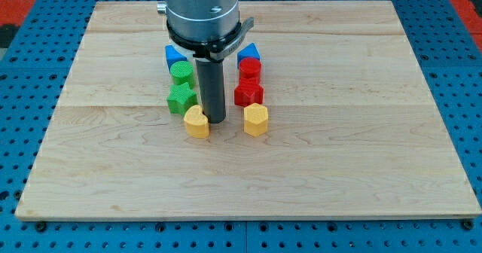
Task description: Slide the blue triangle towards the green circle
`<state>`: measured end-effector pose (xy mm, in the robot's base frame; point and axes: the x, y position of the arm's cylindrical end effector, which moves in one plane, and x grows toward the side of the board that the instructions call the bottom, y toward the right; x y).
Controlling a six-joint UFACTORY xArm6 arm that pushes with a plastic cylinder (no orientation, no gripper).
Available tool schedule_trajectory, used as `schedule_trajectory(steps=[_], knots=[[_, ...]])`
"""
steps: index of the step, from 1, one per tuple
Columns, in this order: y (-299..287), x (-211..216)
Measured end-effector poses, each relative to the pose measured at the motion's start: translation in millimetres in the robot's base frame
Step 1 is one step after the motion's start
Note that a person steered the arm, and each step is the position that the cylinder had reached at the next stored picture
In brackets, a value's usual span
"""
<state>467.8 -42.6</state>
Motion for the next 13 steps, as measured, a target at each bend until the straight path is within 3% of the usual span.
schedule_trajectory(steps=[2, 3, 4, 5, 6, 7, 8, 9, 10, 11, 12, 13], knots=[[-36.7, 4.9], [-19.2, 11.7], [32.7, 77.9], [133.0, 79.2], [197.6, -7.9], [188.4, -106.8], [76.2, -174.5], [-15.4, -199.2], [33.1, -209.7], [135.6, -192.6], [157.7, -143.6], [98.5, -130.5]])
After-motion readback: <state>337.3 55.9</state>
